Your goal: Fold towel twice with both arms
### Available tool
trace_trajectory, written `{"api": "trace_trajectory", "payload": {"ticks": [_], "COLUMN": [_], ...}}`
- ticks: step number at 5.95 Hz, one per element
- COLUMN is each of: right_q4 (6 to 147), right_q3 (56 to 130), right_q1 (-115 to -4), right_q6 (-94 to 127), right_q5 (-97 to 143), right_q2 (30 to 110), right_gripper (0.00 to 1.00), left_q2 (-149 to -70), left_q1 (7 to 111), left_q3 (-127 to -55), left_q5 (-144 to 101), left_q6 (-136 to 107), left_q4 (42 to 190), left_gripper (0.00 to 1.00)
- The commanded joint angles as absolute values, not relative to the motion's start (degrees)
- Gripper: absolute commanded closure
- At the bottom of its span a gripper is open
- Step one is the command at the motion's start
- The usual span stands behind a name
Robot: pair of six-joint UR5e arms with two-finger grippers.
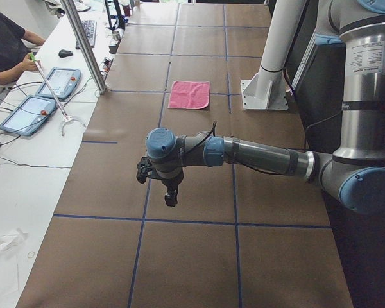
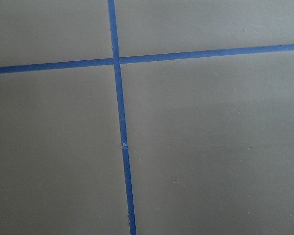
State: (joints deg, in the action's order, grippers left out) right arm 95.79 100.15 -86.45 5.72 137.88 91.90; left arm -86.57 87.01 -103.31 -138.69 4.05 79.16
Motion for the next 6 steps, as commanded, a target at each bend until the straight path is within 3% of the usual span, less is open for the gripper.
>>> {"api": "trace_trajectory", "payload": {"ticks": [1, 3, 6], "right_q4": [95.6, 95.6, 95.5], "right_q3": [99.2, 100.8, 112.7], "right_q1": [-86.4, -85.1, -72.8], "right_q6": [5.9, 8.9, 32.7], "right_q5": [141.0, 141.0, 139.9], "right_q2": [91.9, 91.7, 91.1], "right_gripper": [0.0, 0.0, 0.0], "left_q2": [-86.6, -86.6, -86.5], "left_q1": [86.9, 86.9, 86.8], "left_q3": [-103.0, -103.1, -102.3], "left_q5": [-138.8, -138.9, -138.9], "left_q6": [4.0, 4.0, 4.7], "left_q4": [79.2, 79.4, 82.5], "left_gripper": [0.0, 0.0, 0.0]}}
